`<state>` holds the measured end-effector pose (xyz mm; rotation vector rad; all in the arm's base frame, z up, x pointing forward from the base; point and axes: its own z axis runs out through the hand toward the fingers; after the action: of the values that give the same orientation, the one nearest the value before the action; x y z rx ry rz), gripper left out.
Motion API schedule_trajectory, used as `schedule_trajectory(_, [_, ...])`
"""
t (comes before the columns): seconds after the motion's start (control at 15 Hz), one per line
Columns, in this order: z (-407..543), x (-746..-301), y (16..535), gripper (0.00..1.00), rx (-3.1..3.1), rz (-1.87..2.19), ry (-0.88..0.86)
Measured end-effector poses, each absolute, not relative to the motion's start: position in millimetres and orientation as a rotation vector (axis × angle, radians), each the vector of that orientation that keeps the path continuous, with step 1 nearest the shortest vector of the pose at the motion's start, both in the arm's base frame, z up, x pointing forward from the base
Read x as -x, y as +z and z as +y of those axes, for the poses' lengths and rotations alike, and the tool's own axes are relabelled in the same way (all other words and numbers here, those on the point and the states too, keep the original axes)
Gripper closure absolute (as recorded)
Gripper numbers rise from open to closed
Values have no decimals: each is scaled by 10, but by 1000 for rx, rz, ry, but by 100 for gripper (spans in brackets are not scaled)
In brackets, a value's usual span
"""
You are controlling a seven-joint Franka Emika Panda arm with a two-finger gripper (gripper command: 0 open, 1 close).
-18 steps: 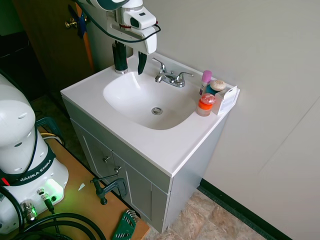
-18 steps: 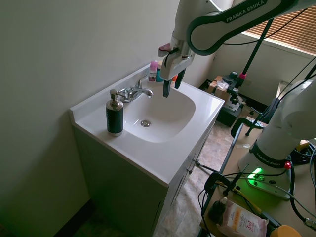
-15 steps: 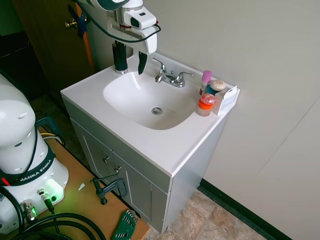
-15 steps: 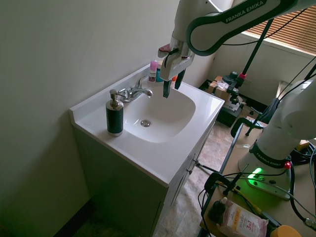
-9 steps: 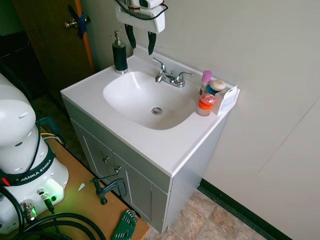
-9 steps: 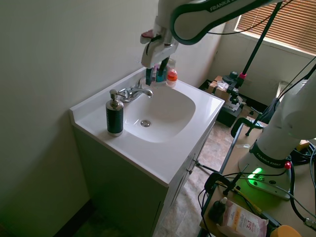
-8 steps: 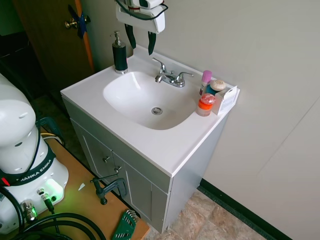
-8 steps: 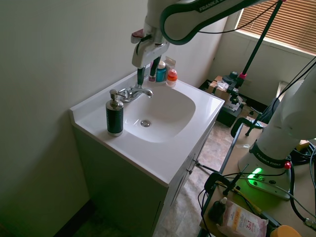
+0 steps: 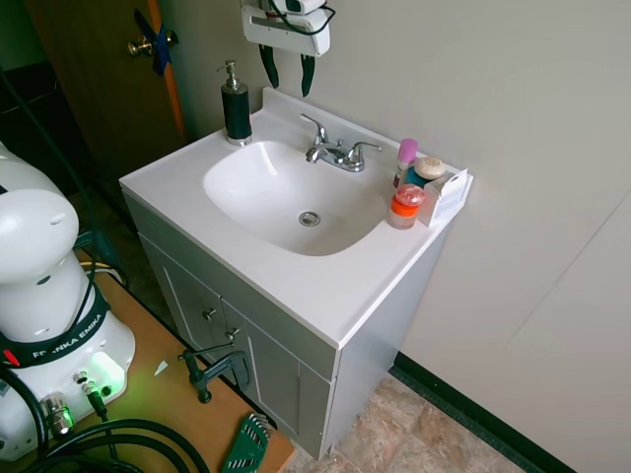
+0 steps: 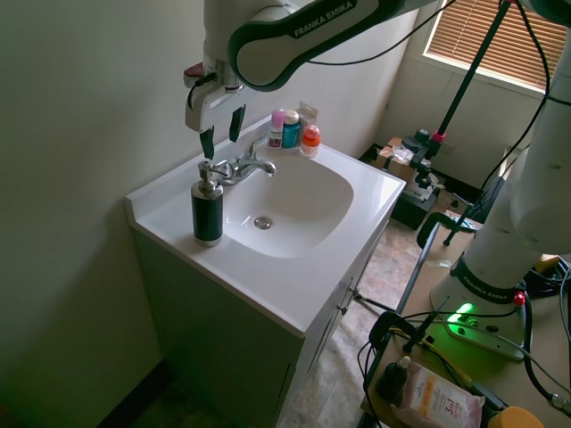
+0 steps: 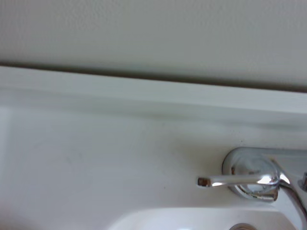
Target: Turn on the hot water
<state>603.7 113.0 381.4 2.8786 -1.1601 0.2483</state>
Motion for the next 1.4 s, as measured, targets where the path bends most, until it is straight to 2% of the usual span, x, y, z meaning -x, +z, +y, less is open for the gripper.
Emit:
schedule_trajectory(0.4, [1203,-6267,3625,0,-2861,-1159,216])
schedule_trajectory(1.0, [1218,-6285,3621,0,-2867,-1118,212])
schedule_trajectory(1.2, [1284,-6501,3507,0,-2870,-1111,208])
schedule_trajectory(1.4, [1356,-6616,3390,0,-2823,-1121,131])
